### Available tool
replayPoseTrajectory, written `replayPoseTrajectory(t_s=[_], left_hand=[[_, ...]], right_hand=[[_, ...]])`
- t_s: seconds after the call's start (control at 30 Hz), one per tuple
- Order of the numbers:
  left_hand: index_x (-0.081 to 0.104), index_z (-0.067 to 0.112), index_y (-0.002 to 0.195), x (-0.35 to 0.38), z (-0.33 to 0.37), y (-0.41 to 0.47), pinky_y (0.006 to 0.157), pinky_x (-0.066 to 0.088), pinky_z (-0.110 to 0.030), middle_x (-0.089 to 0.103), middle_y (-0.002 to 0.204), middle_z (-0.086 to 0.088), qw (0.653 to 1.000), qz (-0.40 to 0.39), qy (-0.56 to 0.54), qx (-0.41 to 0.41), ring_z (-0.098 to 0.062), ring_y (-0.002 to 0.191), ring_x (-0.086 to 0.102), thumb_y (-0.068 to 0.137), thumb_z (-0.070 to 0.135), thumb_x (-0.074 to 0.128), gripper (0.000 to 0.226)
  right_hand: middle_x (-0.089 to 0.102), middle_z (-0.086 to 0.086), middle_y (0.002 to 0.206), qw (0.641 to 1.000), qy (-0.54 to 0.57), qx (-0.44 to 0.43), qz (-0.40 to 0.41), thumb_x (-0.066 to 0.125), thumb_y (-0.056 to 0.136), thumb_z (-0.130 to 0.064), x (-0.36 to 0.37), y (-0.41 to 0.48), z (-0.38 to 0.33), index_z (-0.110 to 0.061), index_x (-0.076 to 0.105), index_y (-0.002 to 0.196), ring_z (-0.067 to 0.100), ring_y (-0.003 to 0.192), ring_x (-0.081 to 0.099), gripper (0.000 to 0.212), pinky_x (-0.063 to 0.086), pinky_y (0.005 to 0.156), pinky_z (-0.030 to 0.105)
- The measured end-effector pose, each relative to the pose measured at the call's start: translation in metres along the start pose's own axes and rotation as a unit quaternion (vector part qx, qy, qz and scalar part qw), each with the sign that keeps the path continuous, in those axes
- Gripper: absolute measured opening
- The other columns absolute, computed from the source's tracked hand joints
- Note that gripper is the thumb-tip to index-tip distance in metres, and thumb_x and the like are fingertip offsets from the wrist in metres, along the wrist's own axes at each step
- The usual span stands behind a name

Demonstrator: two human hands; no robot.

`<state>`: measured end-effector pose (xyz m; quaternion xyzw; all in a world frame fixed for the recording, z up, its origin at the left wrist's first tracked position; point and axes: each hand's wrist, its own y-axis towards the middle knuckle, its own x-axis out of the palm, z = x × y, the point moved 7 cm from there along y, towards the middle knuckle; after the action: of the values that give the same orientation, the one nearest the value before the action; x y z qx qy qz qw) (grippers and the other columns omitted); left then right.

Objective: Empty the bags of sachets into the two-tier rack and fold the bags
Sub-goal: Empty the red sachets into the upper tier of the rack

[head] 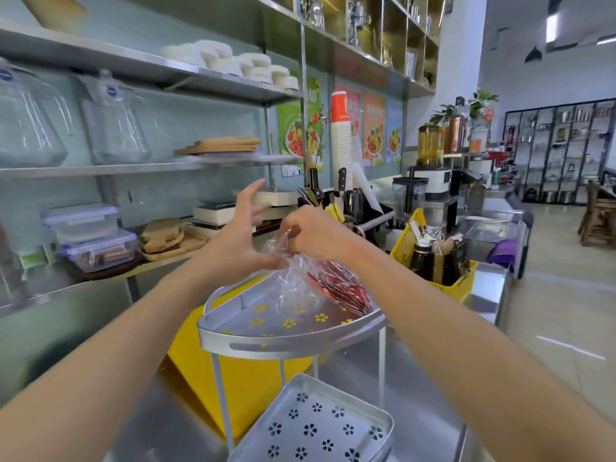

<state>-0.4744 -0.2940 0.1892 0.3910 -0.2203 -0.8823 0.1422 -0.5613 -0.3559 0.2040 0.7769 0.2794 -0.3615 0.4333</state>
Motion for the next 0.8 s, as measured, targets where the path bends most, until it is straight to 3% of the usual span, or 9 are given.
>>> replayPoseTrajectory(t_s=[0.07, 0.13, 0.2, 0.27, 0.4, 0.5, 0.67, 0.73, 0.8], left_hand=[[0.015, 0.040, 0.138, 0.007, 0.006, 0.001, 0.079, 0.037, -0.007, 0.061, 0.104, 0.016, 0.996, 0.050, 0.068, 0.040, -0.006, 0.100, 0.057, 0.066, 0.028, 0.081, 0.098], [0.034, 0.032, 0.134, 0.007, 0.006, 0.001, 0.068, 0.040, -0.003, 0.064, 0.081, 0.018, 0.990, 0.104, 0.086, 0.037, -0.009, 0.080, 0.062, 0.072, 0.026, 0.077, 0.075], [0.054, 0.020, 0.118, 0.007, 0.002, 0.006, 0.075, 0.050, -0.022, 0.069, 0.073, 0.002, 0.990, 0.110, 0.091, 0.016, -0.020, 0.075, 0.065, 0.074, 0.018, 0.074, 0.049], [0.066, 0.006, 0.092, 0.011, 0.005, 0.011, 0.073, 0.052, -0.045, 0.069, 0.073, -0.017, 0.988, 0.084, 0.124, 0.026, -0.034, 0.073, 0.063, 0.077, 0.014, 0.070, 0.017], [0.054, -0.008, 0.072, 0.012, 0.013, 0.021, 0.066, 0.049, -0.049, 0.062, 0.075, -0.032, 0.990, 0.119, 0.078, 0.020, -0.030, 0.059, 0.050, 0.080, 0.008, 0.066, 0.021], [0.049, -0.002, 0.066, 0.011, 0.021, 0.032, 0.064, 0.054, -0.052, 0.063, 0.081, -0.033, 0.987, 0.155, 0.040, 0.001, -0.040, 0.065, 0.062, 0.079, 0.003, 0.061, 0.019], [0.062, -0.008, 0.077, 0.009, 0.030, 0.048, 0.058, 0.052, -0.037, 0.065, 0.072, -0.020, 0.976, 0.214, 0.031, -0.038, -0.029, 0.065, 0.061, 0.074, -0.001, 0.058, 0.009], [0.064, -0.006, 0.073, 0.012, 0.030, 0.051, 0.048, 0.046, -0.025, 0.061, 0.063, -0.005, 0.972, 0.227, 0.004, -0.057, -0.013, 0.058, 0.056, 0.073, -0.003, 0.058, 0.007], [0.065, -0.002, 0.067, 0.014, 0.029, 0.052, 0.045, 0.039, -0.020, 0.058, 0.060, 0.002, 0.968, 0.237, -0.026, -0.073, -0.005, 0.057, 0.053, 0.073, -0.004, 0.059, 0.008]], right_hand=[[0.062, 0.005, 0.068, 1.000, 0.018, 0.007, 0.000, 0.061, 0.071, 0.000, 0.004, -0.002, 0.000, 0.000, 0.067, 0.080, 0.020, 0.066, 0.055, 0.011, 0.043, 0.053, 0.024], [0.059, 0.002, 0.062, 0.999, 0.048, 0.021, 0.011, 0.060, 0.073, -0.002, 0.005, -0.005, 0.007, -0.008, 0.063, 0.069, 0.016, 0.060, 0.053, 0.008, 0.039, 0.051, 0.024], [0.059, -0.003, 0.063, 0.987, 0.149, 0.043, 0.035, 0.065, 0.076, -0.007, 0.000, -0.011, 0.016, -0.019, 0.057, 0.068, 0.009, 0.059, 0.054, 0.016, 0.042, 0.054, 0.020], [0.063, -0.002, 0.074, 0.964, 0.253, 0.069, 0.047, 0.070, 0.076, -0.016, -0.006, -0.021, 0.030, -0.015, 0.060, 0.085, 0.009, 0.069, 0.059, 0.013, 0.046, 0.063, 0.017], [0.062, -0.001, 0.088, 0.957, 0.258, 0.112, 0.074, 0.074, 0.072, -0.029, -0.011, -0.048, 0.066, -0.011, 0.058, 0.102, 0.013, 0.084, 0.060, 0.038, 0.048, 0.075, 0.022], [0.059, -0.003, 0.099, 0.959, 0.234, 0.151, 0.059, 0.079, 0.066, -0.037, 0.000, -0.071, 0.092, -0.016, 0.051, 0.111, 0.010, 0.090, 0.057, 0.057, 0.046, 0.074, 0.018], [0.057, -0.007, 0.106, 0.962, 0.167, 0.207, 0.060, 0.079, 0.049, -0.058, 0.015, -0.099, 0.114, -0.019, 0.044, 0.118, 0.010, 0.099, 0.057, 0.086, 0.049, 0.086, 0.030], [0.061, -0.015, 0.100, 0.968, 0.120, 0.218, 0.036, 0.073, 0.045, -0.067, 0.024, -0.104, 0.115, -0.026, 0.050, 0.112, 0.001, 0.094, 0.057, 0.082, 0.047, 0.091, 0.034], [0.066, -0.017, 0.097, 0.977, 0.021, 0.211, 0.013, 0.066, 0.054, -0.069, 0.031, -0.104, 0.114, -0.031, 0.060, 0.101, 0.002, 0.095, 0.056, 0.061, 0.035, 0.095, 0.039]])
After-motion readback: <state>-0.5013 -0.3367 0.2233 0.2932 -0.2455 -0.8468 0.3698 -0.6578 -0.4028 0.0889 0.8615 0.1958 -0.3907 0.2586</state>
